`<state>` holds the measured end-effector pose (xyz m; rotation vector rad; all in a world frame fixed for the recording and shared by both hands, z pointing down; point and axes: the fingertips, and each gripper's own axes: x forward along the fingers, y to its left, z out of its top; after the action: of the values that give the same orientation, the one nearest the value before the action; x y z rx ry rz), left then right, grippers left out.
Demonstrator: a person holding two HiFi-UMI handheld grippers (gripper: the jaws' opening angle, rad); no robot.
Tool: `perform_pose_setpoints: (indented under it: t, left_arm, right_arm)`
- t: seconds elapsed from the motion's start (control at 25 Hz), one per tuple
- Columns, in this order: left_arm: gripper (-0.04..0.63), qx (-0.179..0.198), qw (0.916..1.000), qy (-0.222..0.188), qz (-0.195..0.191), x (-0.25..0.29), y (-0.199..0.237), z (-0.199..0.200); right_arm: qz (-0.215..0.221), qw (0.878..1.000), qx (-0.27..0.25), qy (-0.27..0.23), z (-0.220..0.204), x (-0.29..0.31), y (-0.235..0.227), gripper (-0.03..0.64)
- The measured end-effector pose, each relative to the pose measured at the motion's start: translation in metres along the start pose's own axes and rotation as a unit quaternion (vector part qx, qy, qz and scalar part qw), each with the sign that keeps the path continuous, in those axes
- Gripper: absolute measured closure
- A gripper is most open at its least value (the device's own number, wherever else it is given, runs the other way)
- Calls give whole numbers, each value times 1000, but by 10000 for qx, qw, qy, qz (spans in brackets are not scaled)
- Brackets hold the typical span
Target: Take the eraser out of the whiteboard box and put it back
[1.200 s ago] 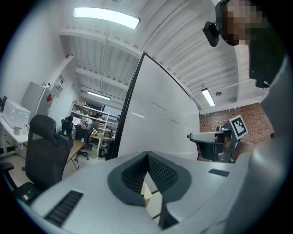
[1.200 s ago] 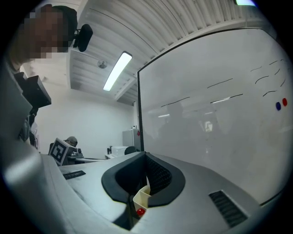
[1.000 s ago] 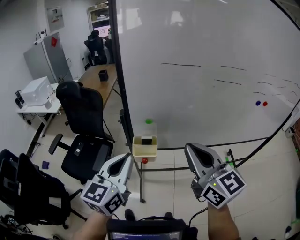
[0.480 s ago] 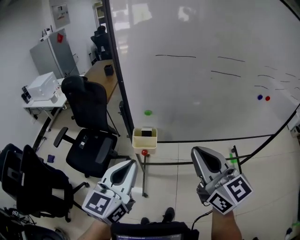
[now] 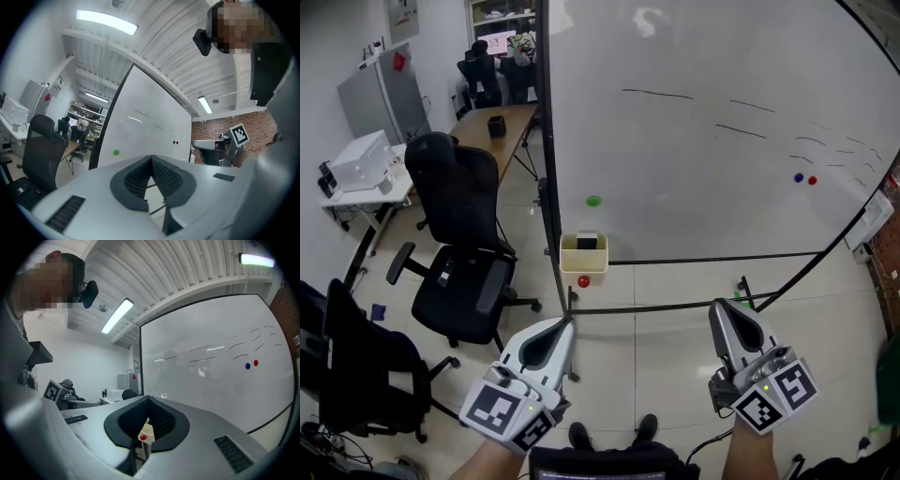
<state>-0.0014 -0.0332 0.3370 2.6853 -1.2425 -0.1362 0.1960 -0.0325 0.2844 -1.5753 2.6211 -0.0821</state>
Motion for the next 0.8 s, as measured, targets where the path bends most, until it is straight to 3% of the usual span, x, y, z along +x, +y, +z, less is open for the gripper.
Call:
perform_pose_setpoints:
  t: [0.2, 0.44, 0.8]
  left_arm:
    - [558, 186, 9998, 48, 80, -1, -36, -2]
    - [558, 250, 9991, -104, 328, 20, -93, -4]
    - [558, 462, 9987, -117, 172, 37, -168, -1]
  right_arm:
    - [6, 10000, 79, -56, 2, -38, -13, 597]
    - [377, 9993, -36, 21, 7, -89, -38, 597]
    - [319, 9994, -119, -41, 19, -151, -83, 597]
